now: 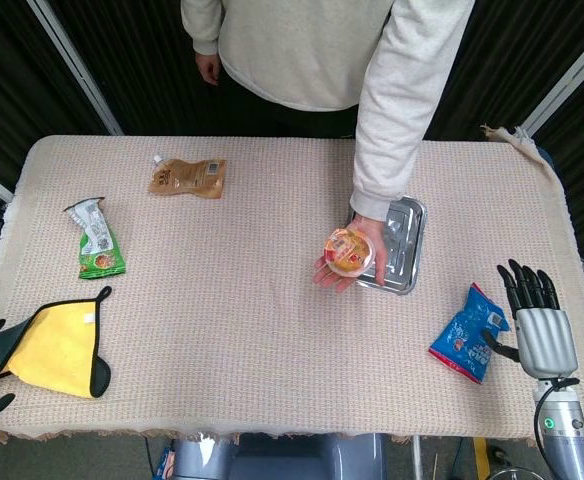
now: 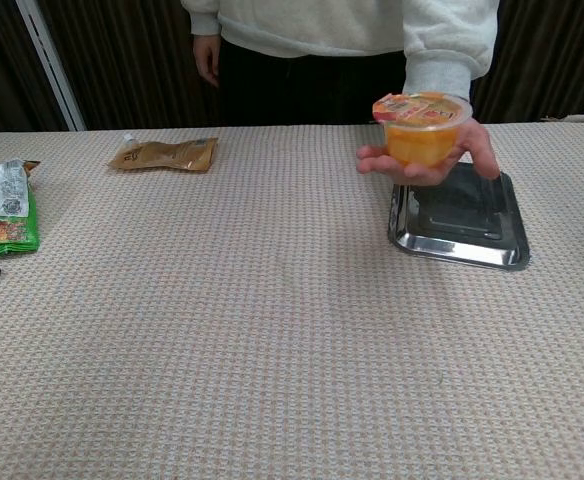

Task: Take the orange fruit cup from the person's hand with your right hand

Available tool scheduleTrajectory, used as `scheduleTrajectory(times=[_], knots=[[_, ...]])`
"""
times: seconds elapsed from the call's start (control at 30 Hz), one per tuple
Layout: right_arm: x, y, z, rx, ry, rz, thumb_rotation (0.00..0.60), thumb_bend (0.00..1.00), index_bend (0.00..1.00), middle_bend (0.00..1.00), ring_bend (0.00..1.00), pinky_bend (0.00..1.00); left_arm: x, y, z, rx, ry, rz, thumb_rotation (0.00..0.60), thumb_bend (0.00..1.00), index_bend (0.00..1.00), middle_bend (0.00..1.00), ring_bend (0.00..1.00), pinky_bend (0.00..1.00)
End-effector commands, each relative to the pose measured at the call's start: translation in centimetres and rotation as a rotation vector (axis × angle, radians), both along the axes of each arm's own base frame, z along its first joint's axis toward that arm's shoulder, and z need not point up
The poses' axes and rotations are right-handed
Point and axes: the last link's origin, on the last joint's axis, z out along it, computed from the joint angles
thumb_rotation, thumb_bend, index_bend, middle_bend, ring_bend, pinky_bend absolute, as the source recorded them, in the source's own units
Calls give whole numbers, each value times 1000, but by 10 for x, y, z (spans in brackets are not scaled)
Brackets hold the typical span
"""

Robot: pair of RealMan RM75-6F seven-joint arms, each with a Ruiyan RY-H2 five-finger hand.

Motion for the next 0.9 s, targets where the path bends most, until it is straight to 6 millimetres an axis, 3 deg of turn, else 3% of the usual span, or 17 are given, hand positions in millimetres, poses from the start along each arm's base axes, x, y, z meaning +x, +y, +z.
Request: scheduleTrajectory(times=[0.03, 0.33, 0.47, 0.63, 0.9], knots=[[0, 0, 0, 0, 1, 0, 600, 122, 0, 0, 0, 0, 0, 0, 0, 0, 1, 0, 600, 0, 15, 0, 0, 0], [3, 0, 1, 1, -8, 4, 600, 122, 0, 0, 0, 0, 0, 0, 0, -1, 9, -1, 600, 0, 14, 0, 0, 0], [16, -2, 3, 9, -22, 31, 600, 124, 0, 0, 0, 0, -1, 1, 0, -1, 8, 3, 600, 0, 14, 0, 0, 0], [52, -9, 8, 88, -97, 40, 600, 127, 6, 0, 0, 0, -1, 1, 0, -6, 14, 0, 600, 0, 15, 0, 0, 0], [122, -39, 18, 287, -195, -10, 600, 129, 56, 1, 0, 0, -1, 1, 0, -11, 9, -2, 600, 0, 15, 0, 0, 0]])
